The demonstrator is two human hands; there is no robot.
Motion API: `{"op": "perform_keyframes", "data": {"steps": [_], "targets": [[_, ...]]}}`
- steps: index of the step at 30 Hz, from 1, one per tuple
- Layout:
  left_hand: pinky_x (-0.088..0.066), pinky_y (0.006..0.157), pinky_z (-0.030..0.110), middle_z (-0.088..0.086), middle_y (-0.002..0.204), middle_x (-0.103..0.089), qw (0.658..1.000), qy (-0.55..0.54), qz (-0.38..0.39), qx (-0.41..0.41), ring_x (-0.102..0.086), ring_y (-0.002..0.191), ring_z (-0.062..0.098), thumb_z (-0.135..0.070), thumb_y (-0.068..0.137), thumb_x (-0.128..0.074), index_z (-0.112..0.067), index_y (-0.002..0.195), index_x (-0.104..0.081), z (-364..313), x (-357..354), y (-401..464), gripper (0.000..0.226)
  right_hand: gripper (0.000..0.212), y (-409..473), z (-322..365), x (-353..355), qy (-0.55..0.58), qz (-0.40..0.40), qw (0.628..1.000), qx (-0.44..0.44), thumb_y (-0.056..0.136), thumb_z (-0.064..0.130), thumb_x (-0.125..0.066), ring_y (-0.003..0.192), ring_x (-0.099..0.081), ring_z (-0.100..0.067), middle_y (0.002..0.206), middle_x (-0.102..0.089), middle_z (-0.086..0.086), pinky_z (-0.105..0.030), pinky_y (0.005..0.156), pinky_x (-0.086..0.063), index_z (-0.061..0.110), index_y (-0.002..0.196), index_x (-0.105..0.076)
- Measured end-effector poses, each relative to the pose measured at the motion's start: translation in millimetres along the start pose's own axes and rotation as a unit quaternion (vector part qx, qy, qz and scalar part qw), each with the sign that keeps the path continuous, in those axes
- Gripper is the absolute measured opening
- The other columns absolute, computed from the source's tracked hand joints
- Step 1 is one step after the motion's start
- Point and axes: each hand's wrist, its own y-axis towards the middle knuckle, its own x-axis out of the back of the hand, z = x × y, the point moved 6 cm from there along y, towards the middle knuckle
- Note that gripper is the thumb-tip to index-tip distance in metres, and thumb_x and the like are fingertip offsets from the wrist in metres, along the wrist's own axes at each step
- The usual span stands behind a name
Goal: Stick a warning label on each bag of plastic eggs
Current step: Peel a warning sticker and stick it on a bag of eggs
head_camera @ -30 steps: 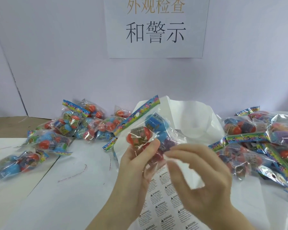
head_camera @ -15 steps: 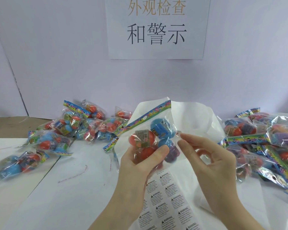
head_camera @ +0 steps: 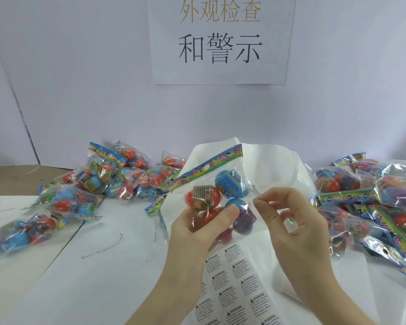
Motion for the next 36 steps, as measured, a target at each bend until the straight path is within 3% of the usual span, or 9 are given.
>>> {"op": "perform_keyframes", "data": {"steps": [4,9,12,15,18,20,23,32,36], "targets": [[-0.050,0.052,0.016,0.005,0.073,-0.071,1.000,0.004,0.000,0.015,-0.061,0.056,0.010,-0.035,0.035,-0.077,-0.011,0.085,-0.072,1.1,0.2,0.6,0.056,0.014,-0.7,4.3,-2.1,-0.045,-0.002,0.998,0.054,0.079,0.014,-0.060,0.073,-0.053,0.005,0.085,-0.061,0.024,-0.006,0.063,-0.037,0.026,0.073,-0.055],[-0.055,0.057,0.021,0.013,0.077,-0.072,1.000,0.001,-0.006,0.024,-0.061,0.060,0.016,-0.034,0.035,-0.078,-0.007,0.080,-0.073,4.5,2.4,1.3,0.053,0.007,-1.9,6.5,-3.8,-0.145,-0.011,0.981,0.127,0.076,0.006,-0.057,0.073,-0.045,0.016,0.074,-0.057,0.019,-0.008,0.063,-0.036,0.013,0.076,-0.061],[-0.055,0.054,0.025,0.007,0.077,-0.072,1.000,-0.003,0.013,0.029,-0.062,0.061,0.015,-0.015,0.034,-0.087,-0.016,0.077,-0.076,4.6,2.7,1.5,0.045,0.005,-2.0,6.5,-4.2,-0.163,-0.009,0.974,0.155,0.078,0.005,-0.057,0.078,-0.045,0.017,0.076,-0.062,0.006,-0.011,0.066,-0.037,0.006,0.076,-0.061],[-0.050,0.054,0.025,0.006,0.070,-0.068,0.999,-0.001,0.027,0.025,-0.059,0.059,0.014,-0.025,0.048,-0.081,-0.019,0.075,-0.075,1.9,2.0,0.7,0.028,0.016,-2.1,10.2,-5.0,-0.163,-0.004,0.969,0.187,0.082,0.016,-0.050,0.076,-0.048,0.003,0.074,-0.063,0.001,-0.015,0.065,-0.039,0.006,0.076,-0.061],[-0.042,0.043,0.022,0.008,0.061,-0.062,1.000,0.005,-0.006,0.017,-0.051,0.045,0.016,-0.020,0.030,-0.089,-0.012,0.068,-0.073,1.0,3.8,0.0,0.042,0.017,-4.0,13.6,-6.1,-0.185,-0.007,0.957,0.225,0.082,0.014,-0.049,0.074,-0.050,-0.010,0.076,-0.062,0.001,-0.023,0.064,-0.041,0.005,0.075,-0.062],[-0.040,0.038,0.022,0.012,0.061,-0.064,0.998,-0.008,-0.049,0.025,-0.050,0.042,0.017,-0.032,0.030,-0.082,-0.011,0.065,-0.074,1.8,6.9,-0.6,0.042,0.017,-6.0,16.1,-7.3,-0.203,-0.011,0.947,0.247,0.083,0.012,-0.049,0.073,-0.051,-0.015,0.076,-0.062,0.001,-0.027,0.064,-0.042,0.005,0.074,-0.062],[-0.042,0.037,0.021,0.011,0.060,-0.064,0.995,-0.015,-0.088,0.040,-0.053,0.043,0.017,-0.034,0.027,-0.081,-0.016,0.059,-0.075,3.8,9.2,-1.2,0.037,0.018,-8.8,20.0,-9.2,-0.238,-0.019,0.932,0.274,0.083,0.009,-0.048,0.072,-0.051,-0.015,0.074,-0.063,0.000,-0.027,0.065,-0.042,0.005,0.073,-0.062],[-0.041,0.036,0.020,0.010,0.061,-0.064,0.993,-0.027,-0.103,0.053,-0.052,0.041,0.016,-0.032,0.030,-0.081,-0.009,0.065,-0.072,5.5,13.4,1.2,0.043,0.016,-10.5,20.8,-8.4,-0.212,-0.021,0.939,0.271,0.083,0.009,-0.048,0.074,-0.052,-0.014,0.075,-0.063,0.000,-0.028,0.066,-0.042,0.005,0.074,-0.062],[-0.043,0.038,0.021,0.013,0.065,-0.066,0.996,-0.022,-0.079,0.045,-0.054,0.048,0.019,-0.032,0.031,-0.082,-0.013,0.060,-0.074,3.5,10.1,1.2,0.036,0.014,-4.3,18.1,-2.8,-0.154,-0.024,0.968,0.196,0.082,0.018,-0.053,0.075,-0.049,-0.003,0.077,-0.061,0.007,-0.013,0.069,-0.039,0.010,0.076,-0.062]]}}
